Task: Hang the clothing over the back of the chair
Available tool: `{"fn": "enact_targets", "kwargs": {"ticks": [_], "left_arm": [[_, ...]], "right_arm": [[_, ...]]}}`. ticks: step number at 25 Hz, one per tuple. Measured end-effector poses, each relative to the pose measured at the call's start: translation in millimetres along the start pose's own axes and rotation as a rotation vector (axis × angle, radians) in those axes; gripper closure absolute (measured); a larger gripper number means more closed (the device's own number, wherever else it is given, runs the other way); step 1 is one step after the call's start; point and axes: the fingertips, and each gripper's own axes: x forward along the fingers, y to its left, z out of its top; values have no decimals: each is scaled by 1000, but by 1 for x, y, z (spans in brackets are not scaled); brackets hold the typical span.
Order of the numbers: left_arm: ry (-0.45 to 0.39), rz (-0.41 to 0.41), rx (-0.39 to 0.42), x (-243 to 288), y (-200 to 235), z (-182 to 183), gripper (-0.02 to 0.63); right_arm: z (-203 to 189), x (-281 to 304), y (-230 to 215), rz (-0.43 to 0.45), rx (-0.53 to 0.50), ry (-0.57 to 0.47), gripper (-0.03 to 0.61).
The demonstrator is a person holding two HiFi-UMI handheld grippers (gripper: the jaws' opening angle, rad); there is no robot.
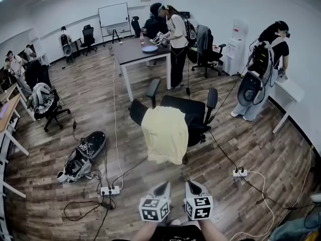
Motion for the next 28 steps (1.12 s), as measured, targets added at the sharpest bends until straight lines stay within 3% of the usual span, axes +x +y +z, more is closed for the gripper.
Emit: {"fn": "enact_targets", "kwargs": {"ticks": [7, 13, 28], "left_arm": [[-47, 47, 24, -8, 1, 12, 604], [-103, 19, 28, -13, -6, 24, 604], [-106, -4, 32, -16, -8, 32, 604]], "right_arm": [[14, -7, 5, -6, -32, -76, 574], [25, -12, 11, -4, -52, -112, 574], [36, -12, 17, 22, -53, -156, 574]]}}
